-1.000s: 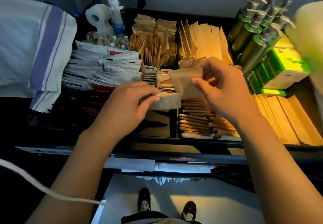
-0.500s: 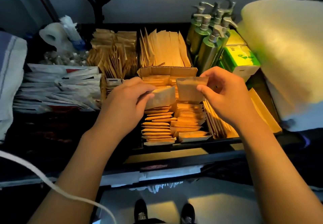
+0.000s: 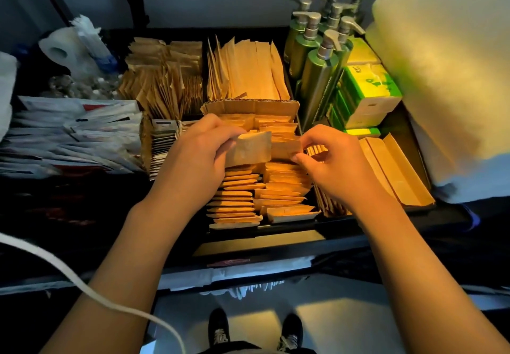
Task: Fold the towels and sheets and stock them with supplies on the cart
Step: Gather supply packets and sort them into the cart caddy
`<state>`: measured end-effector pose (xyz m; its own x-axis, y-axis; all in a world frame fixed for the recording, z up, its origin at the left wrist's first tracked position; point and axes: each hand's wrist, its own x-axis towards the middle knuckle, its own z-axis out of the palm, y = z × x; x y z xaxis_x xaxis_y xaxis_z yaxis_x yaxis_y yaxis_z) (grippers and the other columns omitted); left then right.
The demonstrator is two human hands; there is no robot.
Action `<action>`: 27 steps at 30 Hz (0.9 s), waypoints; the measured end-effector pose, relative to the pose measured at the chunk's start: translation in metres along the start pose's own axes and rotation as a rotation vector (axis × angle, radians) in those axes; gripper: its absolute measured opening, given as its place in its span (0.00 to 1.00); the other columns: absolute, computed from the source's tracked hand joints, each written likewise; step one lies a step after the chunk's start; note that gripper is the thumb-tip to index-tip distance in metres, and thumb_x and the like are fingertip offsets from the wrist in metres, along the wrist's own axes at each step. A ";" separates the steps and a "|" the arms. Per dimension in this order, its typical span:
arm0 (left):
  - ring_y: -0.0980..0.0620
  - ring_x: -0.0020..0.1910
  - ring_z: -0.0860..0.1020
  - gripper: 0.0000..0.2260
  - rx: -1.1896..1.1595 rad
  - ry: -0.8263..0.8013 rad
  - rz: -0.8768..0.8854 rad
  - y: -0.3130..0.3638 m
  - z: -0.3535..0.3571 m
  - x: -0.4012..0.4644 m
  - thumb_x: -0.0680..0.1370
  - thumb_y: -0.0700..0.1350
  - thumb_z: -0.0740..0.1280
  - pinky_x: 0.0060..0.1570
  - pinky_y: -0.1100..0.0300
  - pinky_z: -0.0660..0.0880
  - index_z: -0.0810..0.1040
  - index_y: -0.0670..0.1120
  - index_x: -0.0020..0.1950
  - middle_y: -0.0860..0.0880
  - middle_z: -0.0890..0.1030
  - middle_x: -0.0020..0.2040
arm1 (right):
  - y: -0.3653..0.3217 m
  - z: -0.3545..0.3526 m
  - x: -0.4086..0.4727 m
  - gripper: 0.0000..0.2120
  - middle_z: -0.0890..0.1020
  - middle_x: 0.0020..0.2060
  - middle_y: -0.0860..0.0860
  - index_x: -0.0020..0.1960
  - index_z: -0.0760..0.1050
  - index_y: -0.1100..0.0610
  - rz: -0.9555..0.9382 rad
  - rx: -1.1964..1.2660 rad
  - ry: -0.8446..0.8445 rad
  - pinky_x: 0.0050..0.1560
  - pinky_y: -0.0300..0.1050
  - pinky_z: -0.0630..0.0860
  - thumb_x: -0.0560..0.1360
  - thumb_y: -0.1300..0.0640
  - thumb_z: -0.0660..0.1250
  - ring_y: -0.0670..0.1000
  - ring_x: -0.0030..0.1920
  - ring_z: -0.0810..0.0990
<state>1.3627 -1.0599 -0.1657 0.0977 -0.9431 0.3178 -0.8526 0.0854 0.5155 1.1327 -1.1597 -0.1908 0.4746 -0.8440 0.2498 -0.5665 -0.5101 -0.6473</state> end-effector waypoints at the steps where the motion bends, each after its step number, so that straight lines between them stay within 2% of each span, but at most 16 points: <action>1: 0.54 0.59 0.74 0.17 -0.004 -0.008 -0.006 -0.001 0.000 -0.001 0.82 0.37 0.65 0.54 0.65 0.68 0.80 0.51 0.68 0.55 0.76 0.58 | -0.001 0.001 0.001 0.05 0.81 0.49 0.42 0.49 0.81 0.50 -0.004 -0.001 0.004 0.48 0.40 0.82 0.76 0.57 0.76 0.44 0.52 0.79; 4: 0.54 0.59 0.74 0.20 -0.012 -0.005 -0.018 -0.002 -0.001 -0.004 0.80 0.33 0.65 0.53 0.71 0.66 0.80 0.50 0.68 0.53 0.76 0.58 | -0.003 0.002 0.002 0.04 0.80 0.49 0.43 0.50 0.81 0.49 -0.021 0.024 0.033 0.47 0.41 0.82 0.77 0.55 0.74 0.45 0.53 0.78; 8: 0.54 0.58 0.74 0.22 -0.009 0.018 -0.010 -0.005 -0.004 -0.006 0.79 0.30 0.66 0.53 0.71 0.67 0.80 0.49 0.68 0.53 0.75 0.56 | -0.002 0.005 0.003 0.04 0.80 0.51 0.46 0.53 0.81 0.51 -0.028 -0.030 -0.022 0.51 0.47 0.82 0.79 0.55 0.72 0.46 0.53 0.78; 11: 0.56 0.58 0.73 0.21 -0.004 0.033 -0.012 -0.006 -0.006 -0.007 0.79 0.31 0.65 0.52 0.71 0.67 0.80 0.49 0.68 0.55 0.75 0.56 | 0.000 0.002 0.002 0.10 0.80 0.51 0.45 0.58 0.81 0.51 -0.073 -0.088 0.007 0.49 0.42 0.80 0.77 0.53 0.74 0.46 0.51 0.77; 14: 0.55 0.59 0.75 0.20 -0.018 0.060 0.006 -0.007 -0.009 -0.007 0.80 0.34 0.66 0.56 0.65 0.72 0.80 0.50 0.68 0.53 0.78 0.58 | -0.002 -0.003 0.004 0.05 0.80 0.47 0.44 0.53 0.82 0.50 -0.124 -0.085 0.050 0.44 0.36 0.74 0.77 0.55 0.74 0.45 0.47 0.77; 17: 0.55 0.59 0.76 0.18 -0.028 0.087 0.026 -0.007 -0.010 -0.007 0.79 0.34 0.66 0.58 0.57 0.76 0.80 0.49 0.67 0.52 0.79 0.58 | -0.002 0.001 0.008 0.03 0.81 0.45 0.44 0.50 0.84 0.50 -0.094 -0.149 0.005 0.46 0.42 0.78 0.77 0.55 0.74 0.45 0.46 0.78; 20: 0.55 0.58 0.77 0.17 -0.029 0.094 0.039 -0.008 -0.010 -0.007 0.79 0.34 0.67 0.57 0.57 0.77 0.81 0.49 0.66 0.52 0.79 0.58 | 0.000 0.006 0.008 0.04 0.81 0.45 0.44 0.51 0.85 0.49 -0.016 -0.191 -0.060 0.50 0.47 0.79 0.77 0.54 0.74 0.46 0.47 0.78; 24: 0.58 0.57 0.75 0.18 -0.026 0.098 0.043 -0.009 -0.009 -0.008 0.79 0.34 0.67 0.56 0.61 0.76 0.81 0.50 0.65 0.53 0.79 0.58 | -0.001 0.005 0.006 0.05 0.81 0.47 0.43 0.53 0.85 0.48 -0.025 -0.191 -0.042 0.48 0.42 0.77 0.77 0.54 0.74 0.44 0.48 0.77; 27: 0.57 0.58 0.75 0.18 -0.029 0.099 0.050 -0.010 -0.009 -0.009 0.79 0.33 0.68 0.56 0.60 0.77 0.81 0.49 0.65 0.53 0.79 0.58 | -0.004 0.003 0.005 0.06 0.81 0.48 0.42 0.53 0.85 0.47 -0.033 -0.176 -0.027 0.48 0.36 0.74 0.77 0.55 0.75 0.44 0.49 0.78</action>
<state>1.3747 -1.0491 -0.1668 0.1065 -0.9014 0.4198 -0.8427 0.1423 0.5192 1.1397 -1.1615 -0.1889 0.5115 -0.8228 0.2476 -0.6586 -0.5605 -0.5021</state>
